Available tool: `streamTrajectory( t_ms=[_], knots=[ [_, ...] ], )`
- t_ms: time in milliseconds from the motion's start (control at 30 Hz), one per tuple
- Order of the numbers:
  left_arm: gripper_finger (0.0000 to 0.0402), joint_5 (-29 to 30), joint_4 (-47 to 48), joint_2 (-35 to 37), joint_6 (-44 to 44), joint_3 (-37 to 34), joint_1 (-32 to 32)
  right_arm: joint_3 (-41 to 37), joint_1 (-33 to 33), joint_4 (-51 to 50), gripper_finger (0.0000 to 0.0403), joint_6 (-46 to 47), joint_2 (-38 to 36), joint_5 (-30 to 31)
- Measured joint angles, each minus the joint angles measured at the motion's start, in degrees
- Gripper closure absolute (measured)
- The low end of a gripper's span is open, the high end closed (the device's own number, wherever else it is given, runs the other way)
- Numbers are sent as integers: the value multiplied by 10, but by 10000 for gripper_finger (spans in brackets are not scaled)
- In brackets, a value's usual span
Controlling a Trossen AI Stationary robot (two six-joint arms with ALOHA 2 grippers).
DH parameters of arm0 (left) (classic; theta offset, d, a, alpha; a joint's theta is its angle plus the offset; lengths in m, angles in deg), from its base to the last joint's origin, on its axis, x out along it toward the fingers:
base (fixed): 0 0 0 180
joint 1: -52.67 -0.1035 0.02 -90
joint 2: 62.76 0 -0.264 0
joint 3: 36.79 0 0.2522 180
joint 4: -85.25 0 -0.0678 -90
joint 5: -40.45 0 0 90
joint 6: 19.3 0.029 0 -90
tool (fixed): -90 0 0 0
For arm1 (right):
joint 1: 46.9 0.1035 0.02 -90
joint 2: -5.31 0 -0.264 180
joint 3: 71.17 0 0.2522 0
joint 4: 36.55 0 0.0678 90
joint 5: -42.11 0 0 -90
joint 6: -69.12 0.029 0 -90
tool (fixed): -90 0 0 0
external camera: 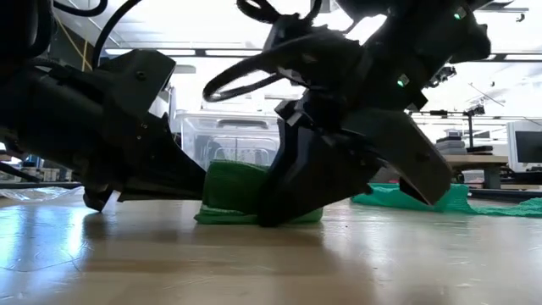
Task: Roll bandage
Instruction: Roll the green bandage
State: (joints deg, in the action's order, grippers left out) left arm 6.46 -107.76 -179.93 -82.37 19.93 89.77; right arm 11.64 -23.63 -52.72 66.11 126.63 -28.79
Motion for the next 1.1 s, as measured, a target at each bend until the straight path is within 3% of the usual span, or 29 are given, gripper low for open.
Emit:
streamTrajectory(
  t_ms=[200,333,500,633,1100],
  knots=[
    [401,8,-11,2,9,-1,4,0,3,-4,392,28,12,-26],
    [401,40,-19,1,3,-1,13,-3,9,-8,398,21,-10,-39],
    [401,41,-13,2,4,-1,14,-8,22,-10,402,23,-57,-72],
    [401,30,-12,2,8,-1,17,-5,22,3,402,58,-97,-55],
    [401,-5,-65,1,53,-1,45,-5,-34,51,403,97,-98,-81]
  ],
)
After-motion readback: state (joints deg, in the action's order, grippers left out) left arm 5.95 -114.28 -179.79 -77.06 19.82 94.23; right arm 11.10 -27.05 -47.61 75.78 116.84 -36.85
